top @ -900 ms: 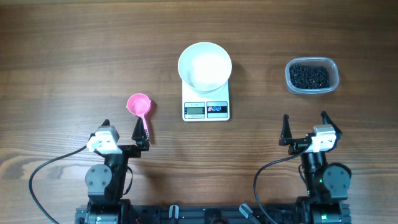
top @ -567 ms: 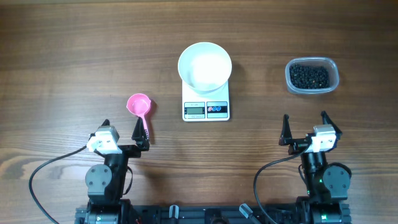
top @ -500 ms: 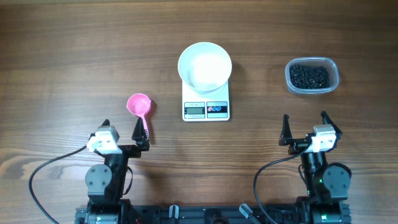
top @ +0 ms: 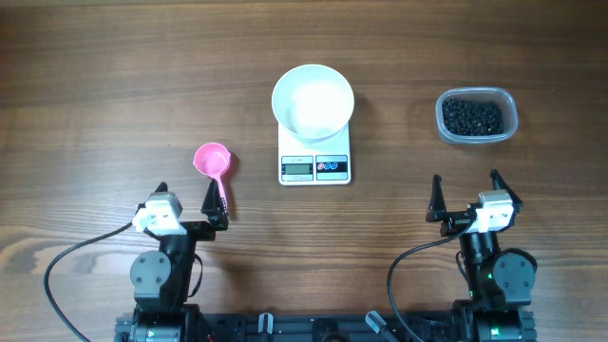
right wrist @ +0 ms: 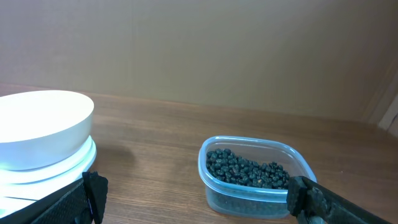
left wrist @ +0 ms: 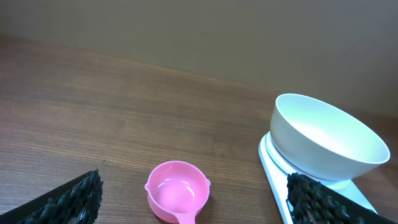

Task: Scoop item into bowl and weigh 150g on scale

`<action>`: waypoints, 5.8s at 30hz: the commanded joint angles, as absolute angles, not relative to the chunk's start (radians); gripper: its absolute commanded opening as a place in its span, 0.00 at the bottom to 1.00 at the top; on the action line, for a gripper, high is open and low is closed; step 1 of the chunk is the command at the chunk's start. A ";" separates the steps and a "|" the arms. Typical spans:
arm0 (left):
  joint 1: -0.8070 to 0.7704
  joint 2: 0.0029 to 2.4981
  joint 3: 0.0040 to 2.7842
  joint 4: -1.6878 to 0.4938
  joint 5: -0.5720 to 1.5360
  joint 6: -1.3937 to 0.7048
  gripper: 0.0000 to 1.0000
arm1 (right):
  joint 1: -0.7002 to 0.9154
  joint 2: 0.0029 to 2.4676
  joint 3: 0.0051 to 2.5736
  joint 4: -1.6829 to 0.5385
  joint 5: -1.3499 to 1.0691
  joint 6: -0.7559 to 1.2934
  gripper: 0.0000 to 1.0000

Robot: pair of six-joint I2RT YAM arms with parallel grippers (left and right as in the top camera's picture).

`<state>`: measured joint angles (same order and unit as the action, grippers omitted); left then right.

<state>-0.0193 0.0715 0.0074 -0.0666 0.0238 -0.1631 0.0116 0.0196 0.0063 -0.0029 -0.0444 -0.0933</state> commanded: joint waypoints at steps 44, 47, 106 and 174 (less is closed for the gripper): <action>-0.015 0.072 0.006 -0.073 0.041 -0.169 1.00 | 0.014 0.025 0.005 0.001 -0.060 -0.078 1.00; -0.015 0.072 0.006 -0.070 0.041 -0.170 1.00 | 0.014 0.025 0.005 0.001 -0.060 -0.078 1.00; -0.015 1.338 1.023 -0.903 -0.055 -0.562 1.00 | 0.014 0.025 0.005 0.001 -0.060 -0.078 1.00; -0.014 1.684 0.894 -0.463 -0.073 -0.562 0.41 | 0.014 0.025 0.005 0.001 -0.060 -0.078 1.00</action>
<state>-0.0193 1.6711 0.9112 -0.4698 -0.0525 -0.5594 0.0116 0.0223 0.0063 -0.0021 -0.0448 -0.0933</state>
